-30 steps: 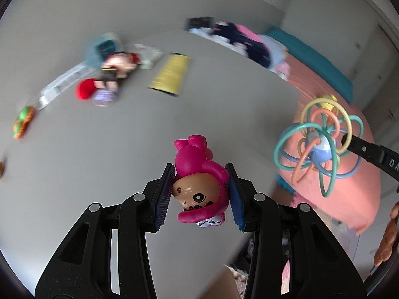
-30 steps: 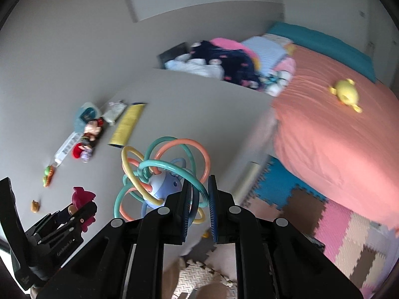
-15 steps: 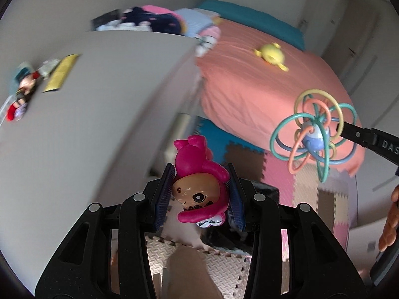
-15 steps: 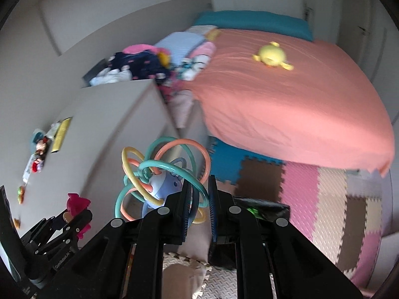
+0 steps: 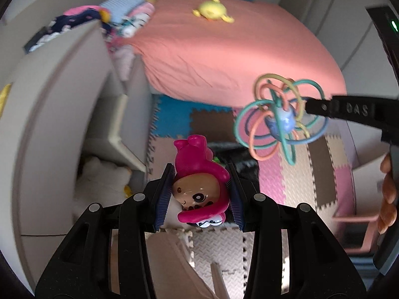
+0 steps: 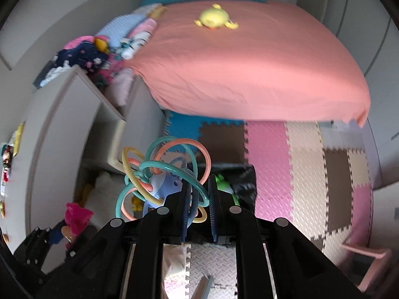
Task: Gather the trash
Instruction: 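Carry doll and ring teether over the black bin and release both, then grasp the red-bun doll with the left tool while the right tool grasps the yellow packet, then carry doll and yellow packet to the black bin and open both tools, then move both open tools back over the desk toward the remaining toys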
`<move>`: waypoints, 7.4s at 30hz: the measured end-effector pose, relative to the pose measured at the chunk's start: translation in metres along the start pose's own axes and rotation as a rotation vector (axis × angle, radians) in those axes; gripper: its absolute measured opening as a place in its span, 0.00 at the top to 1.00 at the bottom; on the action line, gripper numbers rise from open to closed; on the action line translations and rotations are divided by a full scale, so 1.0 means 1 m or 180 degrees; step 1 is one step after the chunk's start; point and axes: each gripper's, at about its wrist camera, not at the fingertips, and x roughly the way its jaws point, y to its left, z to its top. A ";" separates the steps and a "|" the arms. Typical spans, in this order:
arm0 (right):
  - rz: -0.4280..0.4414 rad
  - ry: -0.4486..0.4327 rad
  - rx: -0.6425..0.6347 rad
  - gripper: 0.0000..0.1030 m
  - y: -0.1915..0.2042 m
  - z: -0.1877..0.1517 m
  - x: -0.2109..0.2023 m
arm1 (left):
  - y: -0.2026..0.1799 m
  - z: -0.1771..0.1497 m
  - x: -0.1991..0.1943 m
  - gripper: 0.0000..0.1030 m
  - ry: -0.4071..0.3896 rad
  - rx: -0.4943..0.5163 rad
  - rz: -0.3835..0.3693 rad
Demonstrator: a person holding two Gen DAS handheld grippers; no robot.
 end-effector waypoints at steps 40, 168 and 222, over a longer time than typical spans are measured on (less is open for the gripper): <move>0.0418 -0.0283 -0.0726 0.02 0.178 0.023 -0.024 | 0.139 -0.001 -0.061 0.06 -0.0416 -0.0539 0.0385; 0.0012 0.0203 -0.0006 0.02 -0.009 -0.020 0.032 | -0.027 -0.007 0.015 0.06 0.0015 0.0282 -0.0010; 0.1108 -0.0072 -0.1968 0.02 0.439 -0.024 -0.034 | 0.370 -0.084 -0.167 0.06 -0.0745 -0.1620 0.1044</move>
